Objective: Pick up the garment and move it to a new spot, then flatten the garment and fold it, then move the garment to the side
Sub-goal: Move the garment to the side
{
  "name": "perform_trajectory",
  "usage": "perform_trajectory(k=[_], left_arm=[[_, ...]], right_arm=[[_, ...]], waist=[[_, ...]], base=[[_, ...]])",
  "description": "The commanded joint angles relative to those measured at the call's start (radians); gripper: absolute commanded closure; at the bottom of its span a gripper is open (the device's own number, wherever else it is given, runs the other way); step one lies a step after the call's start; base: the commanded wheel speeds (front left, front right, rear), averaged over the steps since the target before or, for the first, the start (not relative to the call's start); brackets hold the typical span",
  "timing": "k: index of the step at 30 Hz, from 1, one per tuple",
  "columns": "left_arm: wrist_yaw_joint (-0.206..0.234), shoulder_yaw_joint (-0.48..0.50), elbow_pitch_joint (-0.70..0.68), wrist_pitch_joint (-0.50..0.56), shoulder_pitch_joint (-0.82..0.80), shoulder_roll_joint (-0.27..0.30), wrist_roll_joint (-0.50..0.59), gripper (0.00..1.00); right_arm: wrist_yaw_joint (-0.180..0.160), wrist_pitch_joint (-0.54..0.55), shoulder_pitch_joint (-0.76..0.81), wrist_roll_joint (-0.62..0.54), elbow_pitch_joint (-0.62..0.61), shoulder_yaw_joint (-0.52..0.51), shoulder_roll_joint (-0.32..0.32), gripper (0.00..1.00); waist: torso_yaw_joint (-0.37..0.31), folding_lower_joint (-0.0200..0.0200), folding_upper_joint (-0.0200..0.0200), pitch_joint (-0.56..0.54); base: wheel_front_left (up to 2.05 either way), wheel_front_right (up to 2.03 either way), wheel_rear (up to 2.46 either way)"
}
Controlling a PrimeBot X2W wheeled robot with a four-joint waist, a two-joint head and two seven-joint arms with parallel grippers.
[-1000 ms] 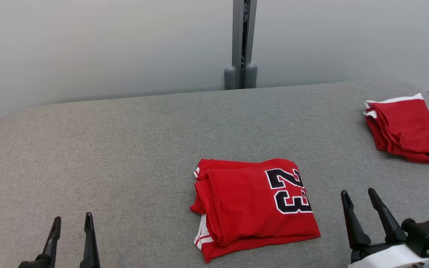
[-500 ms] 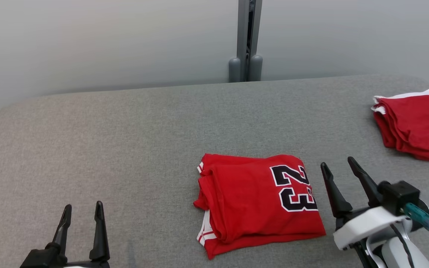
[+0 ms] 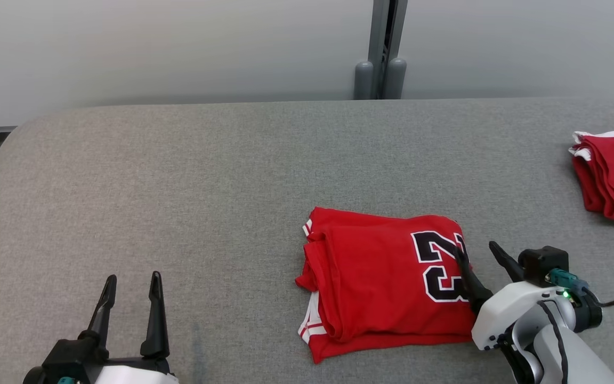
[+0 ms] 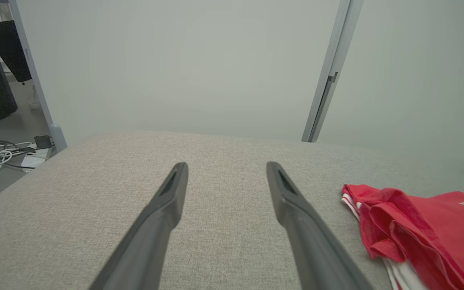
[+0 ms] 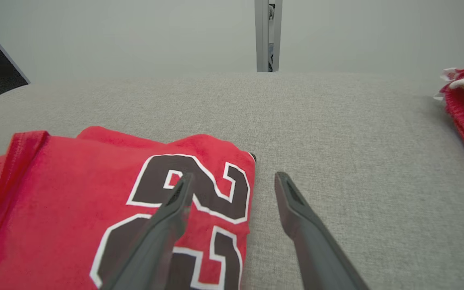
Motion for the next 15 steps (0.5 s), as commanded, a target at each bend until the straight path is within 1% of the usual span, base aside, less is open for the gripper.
perform_trajectory(k=[1,7,13,14,15], left_arm=[[0.004,0.001,0.002,-0.004,-0.015,0.003,-0.007,0.0],[0.005,-0.004,0.006,-0.004,-0.03,0.003,-0.005,0.0],[0.008,-0.004,0.006,-0.004,-0.03,0.003,-0.007,0.0],[0.007,-0.004,0.006,-0.004,-0.031,0.003,-0.007,0.0],[0.007,-0.003,0.005,-0.004,-0.031,0.003,-0.009,0.0]], right_arm=[[0.0,-0.005,-0.017,0.008,0.025,0.005,-0.001,0.0],[0.0,-0.01,-0.065,0.04,0.152,0.04,0.011,0.0],[0.0,0.025,-0.082,0.102,0.249,0.089,0.034,0.0],[0.0,0.035,-0.08,0.116,0.257,0.103,0.04,0.13],[0.0,0.035,-0.08,0.131,0.26,0.115,0.044,0.7]], waist=[[0.005,0.0,0.0,0.005],[0.016,0.0,0.0,0.019],[0.019,0.0,0.0,0.027],[0.018,0.0,0.0,0.027],[0.017,0.0,0.0,0.029]], base=[[0.0,0.0,0.0],[0.0,0.0,0.0],[0.0,0.0,0.0],[0.0,0.0,0.0],[0.0,0.0,0.0]])
